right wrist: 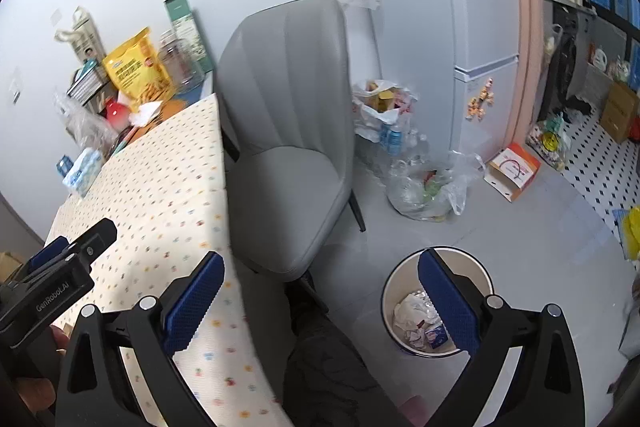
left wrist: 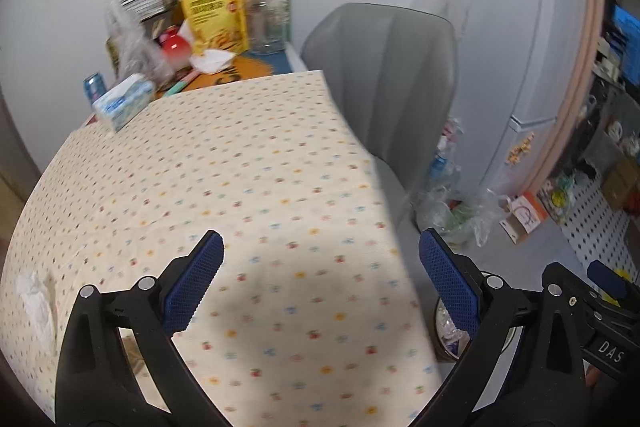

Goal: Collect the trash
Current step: 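Bring both tools back over the table toward the tissue and cardboard box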

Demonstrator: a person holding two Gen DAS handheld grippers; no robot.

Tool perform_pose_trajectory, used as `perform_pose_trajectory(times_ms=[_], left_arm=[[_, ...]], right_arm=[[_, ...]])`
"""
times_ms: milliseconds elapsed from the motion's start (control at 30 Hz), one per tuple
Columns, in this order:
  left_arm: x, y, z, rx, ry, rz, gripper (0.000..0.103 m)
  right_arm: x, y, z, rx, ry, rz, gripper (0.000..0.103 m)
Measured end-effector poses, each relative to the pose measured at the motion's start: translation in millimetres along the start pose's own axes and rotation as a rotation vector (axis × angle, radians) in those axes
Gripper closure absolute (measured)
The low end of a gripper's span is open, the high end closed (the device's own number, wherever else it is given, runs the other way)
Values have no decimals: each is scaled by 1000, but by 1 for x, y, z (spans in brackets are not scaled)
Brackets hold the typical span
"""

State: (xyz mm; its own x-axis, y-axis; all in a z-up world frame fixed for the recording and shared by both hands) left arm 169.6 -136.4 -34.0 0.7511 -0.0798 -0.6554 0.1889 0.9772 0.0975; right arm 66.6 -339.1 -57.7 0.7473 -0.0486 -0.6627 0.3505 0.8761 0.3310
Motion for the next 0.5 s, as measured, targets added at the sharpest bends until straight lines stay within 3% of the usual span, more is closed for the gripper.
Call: perform_pose_trajectory(times_ms=[500], left_arm=[[4,99,-31,-153,29,54,6]], right_arm=[[14,94,-29,-159,57,35,8]])
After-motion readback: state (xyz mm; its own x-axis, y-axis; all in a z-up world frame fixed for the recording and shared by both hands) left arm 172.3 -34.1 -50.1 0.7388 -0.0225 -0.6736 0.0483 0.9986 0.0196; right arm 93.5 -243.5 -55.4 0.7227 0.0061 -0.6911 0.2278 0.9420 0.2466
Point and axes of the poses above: each gripper's, at about its wrist camera, not at the fingertips, and x roughly the way its jaws point, y to its left, z to its top, the point moved 3 cm from there along x, roughly the way its jaws point, and after that the axes turned 8 degrees about z, right-handed, at the moved point
